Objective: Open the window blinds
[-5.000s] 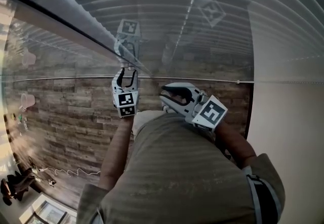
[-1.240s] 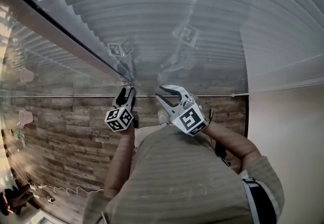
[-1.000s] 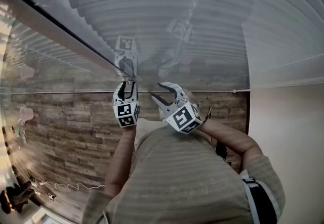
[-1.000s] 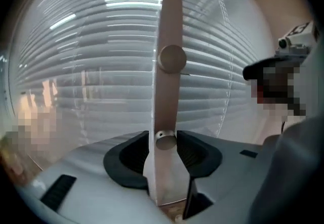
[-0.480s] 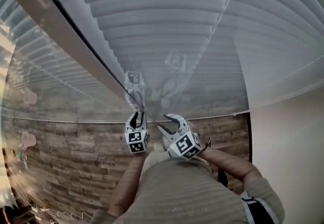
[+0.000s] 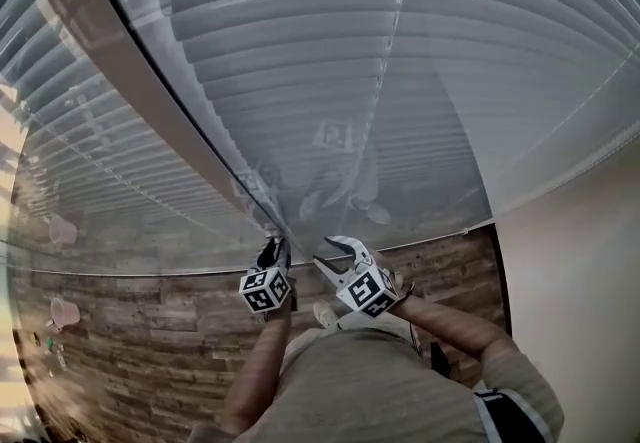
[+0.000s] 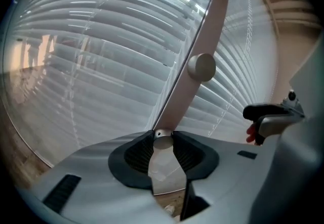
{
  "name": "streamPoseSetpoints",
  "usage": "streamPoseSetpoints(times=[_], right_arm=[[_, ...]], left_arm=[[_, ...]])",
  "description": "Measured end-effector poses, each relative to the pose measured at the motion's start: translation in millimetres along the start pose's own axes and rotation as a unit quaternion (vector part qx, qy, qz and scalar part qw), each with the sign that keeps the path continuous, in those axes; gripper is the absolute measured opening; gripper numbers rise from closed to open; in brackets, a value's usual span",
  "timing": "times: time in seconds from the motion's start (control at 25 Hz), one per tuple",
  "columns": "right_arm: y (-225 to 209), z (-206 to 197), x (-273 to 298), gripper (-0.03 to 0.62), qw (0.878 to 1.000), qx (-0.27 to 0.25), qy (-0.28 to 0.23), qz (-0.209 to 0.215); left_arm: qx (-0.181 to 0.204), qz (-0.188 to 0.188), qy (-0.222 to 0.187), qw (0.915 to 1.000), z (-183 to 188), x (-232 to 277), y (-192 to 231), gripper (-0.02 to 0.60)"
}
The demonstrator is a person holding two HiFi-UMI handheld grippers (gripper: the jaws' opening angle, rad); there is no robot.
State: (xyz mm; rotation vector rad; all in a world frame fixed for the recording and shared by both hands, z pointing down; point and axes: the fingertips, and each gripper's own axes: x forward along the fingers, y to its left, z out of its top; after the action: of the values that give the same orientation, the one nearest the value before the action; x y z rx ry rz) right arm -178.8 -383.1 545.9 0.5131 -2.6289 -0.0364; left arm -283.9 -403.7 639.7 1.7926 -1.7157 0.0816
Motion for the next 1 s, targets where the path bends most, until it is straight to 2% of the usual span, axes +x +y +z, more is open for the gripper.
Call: streamPoseSetpoints(times=[0.16, 0.28, 0.56, 0.64, 0.8, 1.0], right_arm=[[7.2, -8.1, -10.2, 0.161, 1.0, -0.021, 0.001, 0.019], [12.8, -3.8, -9.8, 0.161, 0.999, -0.04, -0.006, 0.025], [16.6, 10.7, -14.5, 0.161, 0.999, -0.021, -0.023, 0.01], [17.3, 8.7, -12.2, 0.161, 1.0, -0.014, -0.027, 0.005], [16.2, 4.5, 3.9, 0.161, 1.0, -0.007, -0.025, 0.003], [6.7, 31.2, 1.3, 0.161, 1.0, -0.013, -0.026, -0.002]], left_arm=[[-0.054, -0.008, -0.002, 0.9985, -5.9, 2.5, -6.4, 0.134], [-0.072, -0.018, -0.009, 0.9972, -5.6, 5.5, -2.6, 0.134], [-0.135, -0.06, -0.02, 0.9889, 0.8, 0.0, -3.3, 0.134], [-0.165, -0.074, -0.024, 0.9832, -1.8, 0.2, 1.8, 0.135], [-0.234, -0.104, -0.024, 0.9663, -6.1, 7.8, 15.5, 0.133], [-0.275, -0.132, -0.024, 0.9519, 17.1, 1.7, 10.0, 0.133]])
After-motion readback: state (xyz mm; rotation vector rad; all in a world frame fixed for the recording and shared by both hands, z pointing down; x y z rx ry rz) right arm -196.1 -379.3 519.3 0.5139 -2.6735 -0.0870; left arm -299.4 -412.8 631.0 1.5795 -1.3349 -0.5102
